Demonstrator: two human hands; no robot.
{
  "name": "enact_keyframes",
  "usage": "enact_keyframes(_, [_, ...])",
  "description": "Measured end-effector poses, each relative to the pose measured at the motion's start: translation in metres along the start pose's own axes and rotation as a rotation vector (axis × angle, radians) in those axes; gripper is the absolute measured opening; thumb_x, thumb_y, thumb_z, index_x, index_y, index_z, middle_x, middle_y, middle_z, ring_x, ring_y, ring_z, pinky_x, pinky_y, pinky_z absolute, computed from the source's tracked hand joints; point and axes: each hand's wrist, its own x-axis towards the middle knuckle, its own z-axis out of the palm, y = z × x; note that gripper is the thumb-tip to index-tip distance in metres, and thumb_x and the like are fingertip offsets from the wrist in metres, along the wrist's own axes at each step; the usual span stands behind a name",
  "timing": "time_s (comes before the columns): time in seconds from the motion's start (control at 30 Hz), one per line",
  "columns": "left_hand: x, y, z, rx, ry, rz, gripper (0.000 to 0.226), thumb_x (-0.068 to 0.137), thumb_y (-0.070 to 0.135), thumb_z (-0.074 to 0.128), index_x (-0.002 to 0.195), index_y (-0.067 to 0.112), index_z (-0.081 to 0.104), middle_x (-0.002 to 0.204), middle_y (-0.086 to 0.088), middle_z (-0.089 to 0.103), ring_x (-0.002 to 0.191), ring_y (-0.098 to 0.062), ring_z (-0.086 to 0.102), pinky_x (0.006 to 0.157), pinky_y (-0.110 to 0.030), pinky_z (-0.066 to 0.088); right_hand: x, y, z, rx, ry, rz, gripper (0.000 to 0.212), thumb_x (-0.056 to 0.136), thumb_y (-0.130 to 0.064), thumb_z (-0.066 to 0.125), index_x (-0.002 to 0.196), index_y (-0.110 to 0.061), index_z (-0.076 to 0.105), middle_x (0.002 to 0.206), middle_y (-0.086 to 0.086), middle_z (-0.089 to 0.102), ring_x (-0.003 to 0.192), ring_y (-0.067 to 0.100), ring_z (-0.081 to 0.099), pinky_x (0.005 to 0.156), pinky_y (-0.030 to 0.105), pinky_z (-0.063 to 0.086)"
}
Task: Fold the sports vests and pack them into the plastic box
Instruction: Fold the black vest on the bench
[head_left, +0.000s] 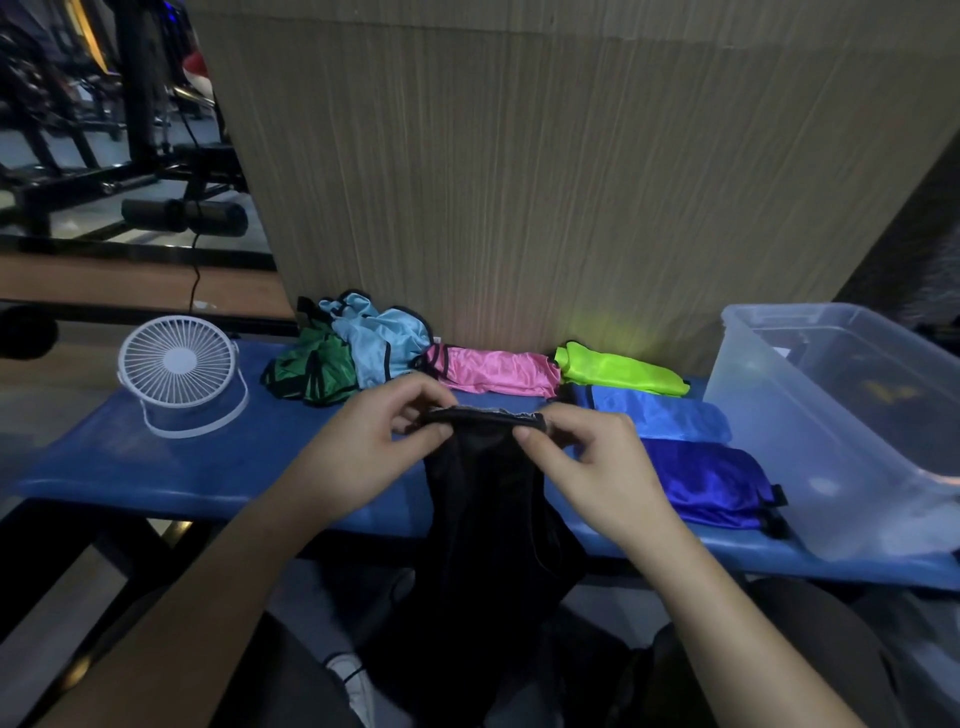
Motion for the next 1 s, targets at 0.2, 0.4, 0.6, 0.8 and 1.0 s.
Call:
enact_keyframes(0.2, [0.000, 0.003, 0.003, -0.020, 0.130, -0.038, 0.023, 0.090, 0.000, 0.068, 0.095, 0.022, 0.069, 0.092, 0.000, 0.069, 0.085, -0.004, 0.062, 0.080, -0.015, 0.047, 0.004, 0.004, -0.001, 0.013, -0.008, 0.013, 0.037, 0.090, -0.037, 0.062, 0.062, -0.021, 0.045, 0.056, -0.004, 0.038, 0.057, 0.004, 0.033, 0.054, 0.026, 0.030])
enact_keyframes(0.4, [0.005, 0.024, 0.002, -0.189, 0.189, 0.013, 0.018, 0.091, -0.008, 0.063, 0.090, 0.009, 0.066, 0.085, 0.005, 0.065, 0.080, 0.007, 0.061, 0.077, -0.008, 0.046, 0.009, 0.005, -0.001, 0.195, -0.098, 0.087, 0.033, 0.088, -0.048, 0.062, 0.084, -0.015, 0.059, 0.071, 0.004, 0.056, 0.069, 0.020, 0.049, 0.067, 0.045, 0.044])
enact_keyframes(0.6, [0.012, 0.032, -0.007, -0.227, 0.301, 0.039, 0.020, 0.093, -0.005, 0.062, 0.090, 0.014, 0.067, 0.077, 0.017, 0.069, 0.076, 0.004, 0.063, 0.071, -0.010, 0.047, -0.022, 0.013, 0.004, -0.002, -0.387, 0.241, 0.056, 0.071, -0.057, 0.079, 0.115, -0.033, 0.055, 0.109, -0.016, 0.069, 0.101, 0.000, 0.064, 0.093, 0.036, 0.052])
enact_keyframes(0.8, [0.016, 0.037, -0.022, -0.171, 0.347, 0.062, 0.021, 0.093, -0.002, 0.064, 0.088, 0.019, 0.068, 0.081, 0.012, 0.070, 0.079, -0.002, 0.064, 0.075, -0.014, 0.049, -0.046, 0.014, 0.017, -0.062, -0.301, 0.154, 0.090, 0.062, -0.057, 0.083, 0.134, -0.054, 0.029, 0.128, -0.031, 0.042, 0.111, -0.009, 0.052, 0.094, 0.027, 0.049])
enact_keyframes(1.0, [0.017, 0.038, -0.033, -0.148, 0.368, 0.063, 0.024, 0.092, 0.000, 0.064, 0.087, 0.023, 0.068, 0.083, 0.010, 0.071, 0.080, -0.005, 0.065, 0.080, -0.021, 0.050, -0.051, 0.017, 0.018, -0.166, -0.298, -0.056, 0.066, 0.074, -0.050, 0.079, 0.126, -0.045, 0.040, 0.129, -0.025, 0.041, 0.110, 0.002, 0.055, 0.088, 0.039, 0.053])
